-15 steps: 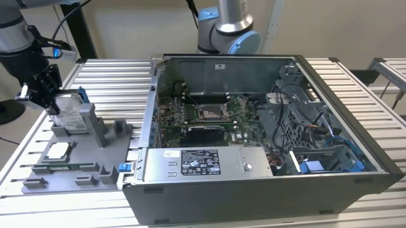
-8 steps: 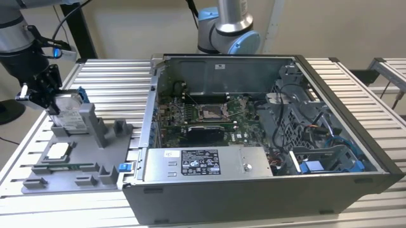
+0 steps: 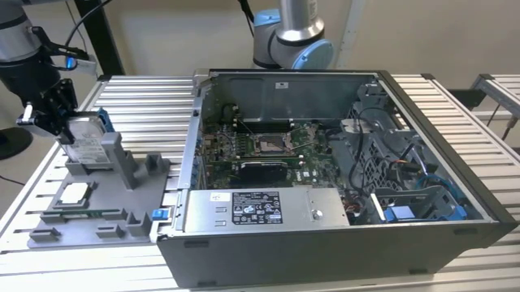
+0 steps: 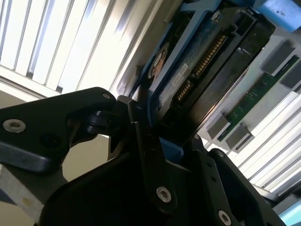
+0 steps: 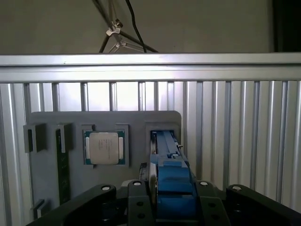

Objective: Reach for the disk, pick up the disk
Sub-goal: 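Pick up the disk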

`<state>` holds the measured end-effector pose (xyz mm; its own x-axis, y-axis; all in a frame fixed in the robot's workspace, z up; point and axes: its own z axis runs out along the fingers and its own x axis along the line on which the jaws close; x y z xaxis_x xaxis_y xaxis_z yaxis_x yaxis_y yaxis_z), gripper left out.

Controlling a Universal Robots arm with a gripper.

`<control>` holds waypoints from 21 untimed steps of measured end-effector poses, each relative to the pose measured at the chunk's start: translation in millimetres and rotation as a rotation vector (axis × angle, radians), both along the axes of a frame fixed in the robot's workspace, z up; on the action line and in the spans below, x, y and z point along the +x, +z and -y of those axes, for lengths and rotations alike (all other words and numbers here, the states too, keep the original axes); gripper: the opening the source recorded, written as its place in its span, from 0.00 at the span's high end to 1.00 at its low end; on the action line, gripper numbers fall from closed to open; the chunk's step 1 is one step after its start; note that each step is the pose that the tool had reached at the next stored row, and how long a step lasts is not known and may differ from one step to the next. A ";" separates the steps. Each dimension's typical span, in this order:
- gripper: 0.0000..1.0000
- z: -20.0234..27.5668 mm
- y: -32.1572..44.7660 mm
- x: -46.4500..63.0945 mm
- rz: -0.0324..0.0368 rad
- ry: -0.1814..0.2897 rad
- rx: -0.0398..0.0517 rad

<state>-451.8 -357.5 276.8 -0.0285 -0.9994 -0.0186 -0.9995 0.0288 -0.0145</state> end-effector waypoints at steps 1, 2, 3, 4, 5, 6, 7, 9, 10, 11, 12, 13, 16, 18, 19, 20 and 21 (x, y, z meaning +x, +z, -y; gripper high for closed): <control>1.00 0.0 1.9 0.0 -0.0001 0.000 0.0000; 1.00 0.0 4.1 0.0 -0.0001 0.000 0.0000; 1.00 0.0 6.1 0.0 -0.0001 0.000 0.0001; 1.00 0.0 8.7 0.0 -0.0002 0.000 0.0000; 1.00 0.0 11.4 0.0 -0.0002 0.000 0.0001; 1.00 0.0 13.7 0.0 -0.0003 0.000 0.0000; 1.00 0.0 16.5 0.0 -0.0002 0.000 0.0000; 1.00 0.0 22.2 0.0 -0.0002 0.000 0.0000; 1.00 0.0 24.9 0.0 -0.0004 0.000 0.0000; 1.00 0.0 27.3 0.0 -0.0004 0.000 -0.0001; 1.00 0.0 29.6 0.0 -0.0004 0.000 -0.0001; 1.00 0.0 31.9 0.0 -0.0004 0.000 -0.0003; 1.00 0.0 39.0 0.0 -0.0007 0.000 -0.0008; 1.00 0.1 43.4 0.0 -0.0008 0.000 -0.0014; 1.00 0.1 45.5 0.0 -0.0010 0.000 -0.0017; 1.00 0.0 47.8 0.0 -0.0011 0.000 -0.0020; 1.00 0.0 50.1 0.0 -0.0013 0.000 -0.0023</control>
<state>-451.8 -357.6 326.8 -0.0285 -0.9995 -0.0163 -0.9995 0.0287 -0.0132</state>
